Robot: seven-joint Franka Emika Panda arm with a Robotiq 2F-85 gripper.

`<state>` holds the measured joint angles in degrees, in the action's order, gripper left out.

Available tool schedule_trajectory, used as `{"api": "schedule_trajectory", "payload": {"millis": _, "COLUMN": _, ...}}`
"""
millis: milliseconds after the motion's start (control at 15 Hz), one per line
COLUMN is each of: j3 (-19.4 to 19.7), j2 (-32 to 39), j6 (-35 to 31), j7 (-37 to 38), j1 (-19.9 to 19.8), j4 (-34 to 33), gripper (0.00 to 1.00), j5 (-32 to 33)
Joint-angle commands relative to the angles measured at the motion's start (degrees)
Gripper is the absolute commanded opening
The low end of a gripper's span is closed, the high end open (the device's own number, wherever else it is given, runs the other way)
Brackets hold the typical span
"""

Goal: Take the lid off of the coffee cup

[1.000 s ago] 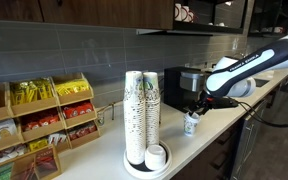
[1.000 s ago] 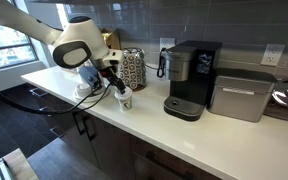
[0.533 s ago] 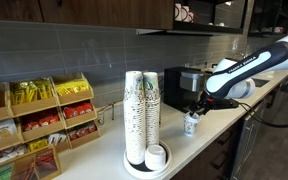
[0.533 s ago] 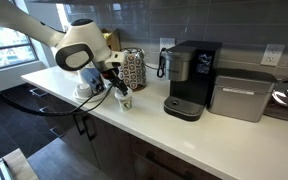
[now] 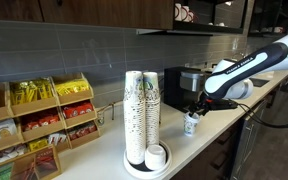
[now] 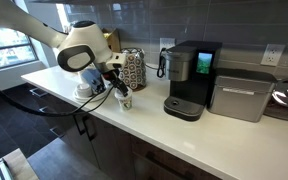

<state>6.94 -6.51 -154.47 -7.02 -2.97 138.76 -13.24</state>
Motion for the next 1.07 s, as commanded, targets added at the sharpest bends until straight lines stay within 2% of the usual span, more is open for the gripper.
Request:
{"api": "schedule_trajectory", "payload": {"millis": 0, "j3": 0.1, "j2": 1.5, "j6": -0.5, "j7": -2.3, "j1": 0.6, "j4": -1.1, "gripper": 1.00, "j5": -3.6}}
{"api": "schedule_trajectory", "payload": {"millis": 1000, "j3": -0.5, "j2": 3.9, "j6": -1.5, "j7": -2.3, "j1": 0.1, "j4": -2.4, "gripper": 1.00, "j5": -3.6}}
